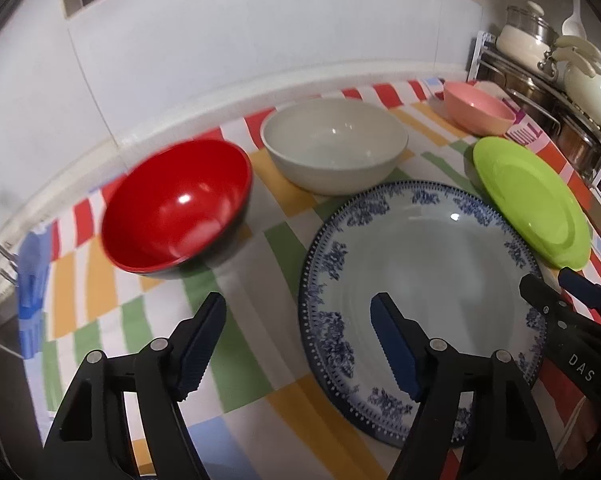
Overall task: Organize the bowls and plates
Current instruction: 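Move both open grippers to the smaller blue-and-white plate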
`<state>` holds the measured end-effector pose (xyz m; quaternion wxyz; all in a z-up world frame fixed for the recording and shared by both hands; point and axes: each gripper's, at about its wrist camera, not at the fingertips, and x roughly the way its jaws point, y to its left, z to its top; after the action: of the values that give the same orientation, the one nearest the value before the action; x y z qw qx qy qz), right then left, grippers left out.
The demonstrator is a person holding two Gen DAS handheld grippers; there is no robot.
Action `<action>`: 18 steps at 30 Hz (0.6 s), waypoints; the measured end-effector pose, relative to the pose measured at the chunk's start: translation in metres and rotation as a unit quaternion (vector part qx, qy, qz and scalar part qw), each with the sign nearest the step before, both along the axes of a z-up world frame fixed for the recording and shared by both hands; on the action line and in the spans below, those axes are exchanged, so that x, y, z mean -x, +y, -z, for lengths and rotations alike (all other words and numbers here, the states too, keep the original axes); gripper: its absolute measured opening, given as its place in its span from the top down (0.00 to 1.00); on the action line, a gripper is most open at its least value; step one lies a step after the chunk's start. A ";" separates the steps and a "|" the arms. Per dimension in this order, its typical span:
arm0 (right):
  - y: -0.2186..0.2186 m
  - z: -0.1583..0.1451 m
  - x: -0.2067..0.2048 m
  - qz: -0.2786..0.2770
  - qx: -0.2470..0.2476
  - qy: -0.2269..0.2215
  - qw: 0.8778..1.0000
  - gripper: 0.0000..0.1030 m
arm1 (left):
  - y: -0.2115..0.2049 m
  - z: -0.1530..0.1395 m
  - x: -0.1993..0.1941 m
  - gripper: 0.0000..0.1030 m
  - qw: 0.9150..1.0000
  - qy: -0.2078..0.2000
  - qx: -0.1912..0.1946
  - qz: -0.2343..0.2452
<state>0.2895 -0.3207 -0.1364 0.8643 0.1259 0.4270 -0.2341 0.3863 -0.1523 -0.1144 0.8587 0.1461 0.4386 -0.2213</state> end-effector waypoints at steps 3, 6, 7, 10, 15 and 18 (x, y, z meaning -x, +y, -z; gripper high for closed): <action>-0.003 0.007 -0.005 0.002 -0.006 0.010 1.000 0.42 | -0.005 0.010 -0.006 0.30 1.000 0.009 -0.009 0.001; -0.005 0.012 -0.008 0.004 -0.008 0.017 1.000 0.45 | -0.008 0.018 -0.011 0.33 1.000 0.023 -0.007 0.004; -0.005 0.014 -0.009 0.004 -0.009 0.019 1.000 0.46 | -0.008 0.021 -0.012 0.34 1.000 0.028 -0.007 0.004; -0.007 0.016 -0.012 0.005 -0.010 0.020 1.000 0.48 | -0.010 0.026 -0.017 0.39 0.999 0.042 -0.005 0.004; -0.010 0.017 -0.018 0.002 -0.006 0.021 1.000 0.53 | -0.013 0.031 -0.022 0.45 0.999 0.054 0.001 0.003; -0.011 0.018 -0.020 0.000 -0.006 0.022 1.000 0.57 | -0.015 0.031 -0.024 0.50 0.998 0.056 0.005 0.003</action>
<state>0.3095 -0.3320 -0.1541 0.8540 0.1261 0.4472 -0.2341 0.4100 -0.1670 -0.1454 0.8327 0.1305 0.4847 -0.2336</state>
